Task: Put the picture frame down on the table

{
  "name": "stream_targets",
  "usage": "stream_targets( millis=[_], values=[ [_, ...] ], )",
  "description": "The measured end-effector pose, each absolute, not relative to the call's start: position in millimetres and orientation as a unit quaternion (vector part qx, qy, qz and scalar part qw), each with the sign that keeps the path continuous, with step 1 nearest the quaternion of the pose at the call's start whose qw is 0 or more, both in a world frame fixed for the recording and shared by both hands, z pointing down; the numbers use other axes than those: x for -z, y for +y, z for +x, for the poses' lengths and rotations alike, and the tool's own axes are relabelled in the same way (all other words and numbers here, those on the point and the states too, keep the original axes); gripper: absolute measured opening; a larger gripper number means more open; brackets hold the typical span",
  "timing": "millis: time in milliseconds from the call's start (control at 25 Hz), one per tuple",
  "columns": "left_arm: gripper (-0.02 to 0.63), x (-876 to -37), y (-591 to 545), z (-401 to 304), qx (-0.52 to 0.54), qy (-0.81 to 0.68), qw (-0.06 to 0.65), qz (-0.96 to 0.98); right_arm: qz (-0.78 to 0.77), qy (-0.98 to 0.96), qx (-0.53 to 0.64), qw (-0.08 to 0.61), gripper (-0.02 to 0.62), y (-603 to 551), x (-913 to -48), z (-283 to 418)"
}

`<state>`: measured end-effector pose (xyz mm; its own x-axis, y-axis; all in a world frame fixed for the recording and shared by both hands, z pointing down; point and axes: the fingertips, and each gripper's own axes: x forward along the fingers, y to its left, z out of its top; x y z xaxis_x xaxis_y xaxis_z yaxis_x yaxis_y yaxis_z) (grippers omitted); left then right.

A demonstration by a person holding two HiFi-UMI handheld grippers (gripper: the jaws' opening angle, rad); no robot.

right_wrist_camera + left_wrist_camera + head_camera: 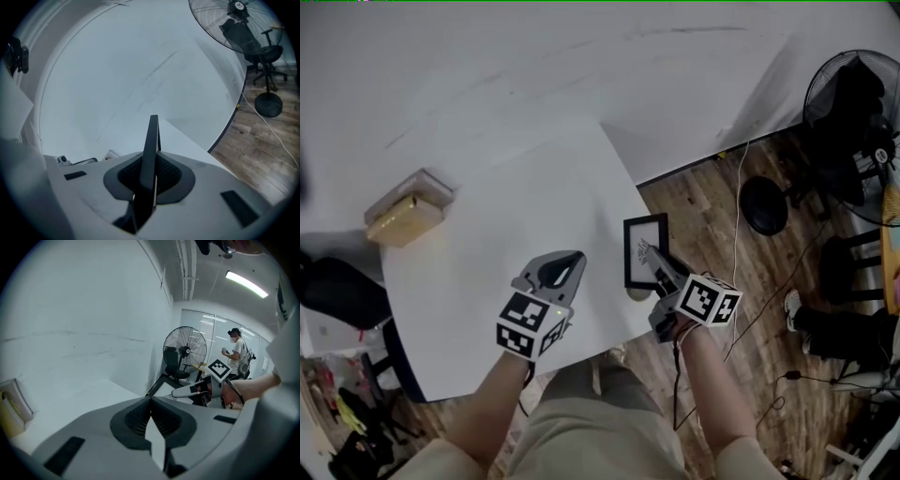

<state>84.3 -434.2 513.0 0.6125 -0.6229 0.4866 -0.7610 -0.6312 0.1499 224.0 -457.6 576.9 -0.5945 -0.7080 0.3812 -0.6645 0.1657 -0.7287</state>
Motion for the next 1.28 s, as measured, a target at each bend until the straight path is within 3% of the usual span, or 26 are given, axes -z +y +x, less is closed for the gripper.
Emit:
stream_targets(
  millis=[520,680,1280],
  values=[
    [0.021,-576,-461,75,-0.214,-0.378,0.22,0.874,-0.475,0.732,0.488,0.003,0.061,-490,-648,217],
    [0.021,-591,-465,74,-0.217,-0.37,0.235,0.872,-0.492,0.731,0.472,-0.039,0.064,-496,-666,218],
    [0.021,-619,-474,63,-0.196,-0.357,0.294,0.865,-0.531,0.727,0.385,-0.205,0.221,-507,-698,206]
  ],
)
